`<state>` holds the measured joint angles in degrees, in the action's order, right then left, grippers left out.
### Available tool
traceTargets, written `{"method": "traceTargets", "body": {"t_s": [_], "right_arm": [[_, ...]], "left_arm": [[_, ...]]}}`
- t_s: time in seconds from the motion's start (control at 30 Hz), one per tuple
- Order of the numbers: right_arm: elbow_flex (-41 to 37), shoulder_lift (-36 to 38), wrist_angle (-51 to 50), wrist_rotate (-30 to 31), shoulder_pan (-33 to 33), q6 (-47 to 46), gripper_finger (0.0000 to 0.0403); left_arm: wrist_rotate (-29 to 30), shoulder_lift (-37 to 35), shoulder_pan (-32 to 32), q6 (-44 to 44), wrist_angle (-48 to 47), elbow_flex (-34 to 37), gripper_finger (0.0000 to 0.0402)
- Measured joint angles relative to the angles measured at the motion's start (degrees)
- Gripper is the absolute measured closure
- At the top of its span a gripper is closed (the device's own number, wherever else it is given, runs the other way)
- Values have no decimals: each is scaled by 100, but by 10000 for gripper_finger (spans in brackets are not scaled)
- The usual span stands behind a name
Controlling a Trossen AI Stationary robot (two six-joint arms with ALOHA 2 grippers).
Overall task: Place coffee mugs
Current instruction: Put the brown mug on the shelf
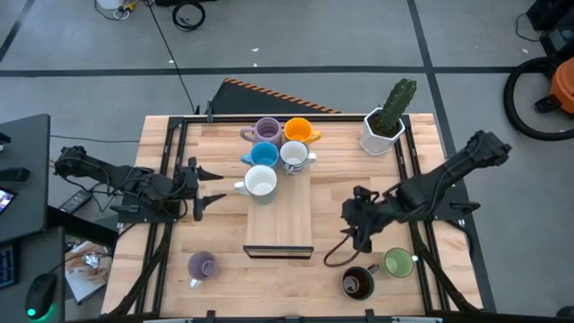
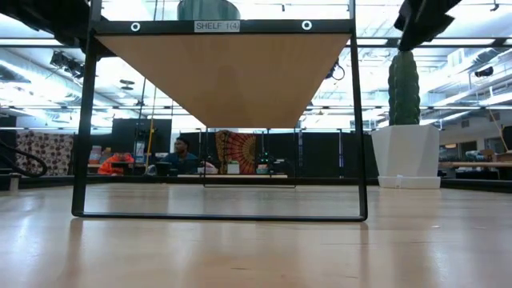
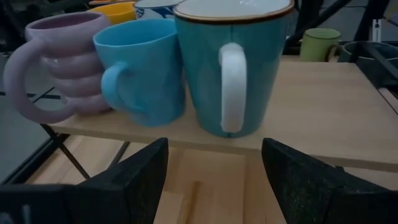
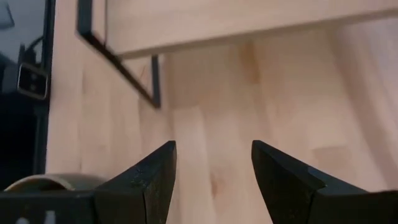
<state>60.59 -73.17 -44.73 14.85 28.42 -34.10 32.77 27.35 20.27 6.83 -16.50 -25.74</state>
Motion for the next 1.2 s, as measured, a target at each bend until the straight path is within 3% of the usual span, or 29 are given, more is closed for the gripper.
{"method": "traceTargets", "body": {"t_s": [0.2, 0.5, 0.7, 1.03, 1.2], "right_arm": [[821, -833, -809, -467, 256, -388, 188], [1901, -1638, -1537, -483, 809, -236, 188], [2018, -1881, -1604, -790, 1199, -347, 190], [2090, -2069, -2078, -1765, 1403, -1080, 210], [2077, -2082, -2453, -1451, 1688, -907, 218]], "left_arm": [[-13, 0, 2, 156, -157, 0, 137], [-4, 0, 300, 504, -314, 2, 137], [59, 0, 654, 797, -232, 36, 137], [58, -10, 1070, 1012, 1103, 945, 137], [211, -1, 1207, 1061, 1230, 1099, 137]]}}
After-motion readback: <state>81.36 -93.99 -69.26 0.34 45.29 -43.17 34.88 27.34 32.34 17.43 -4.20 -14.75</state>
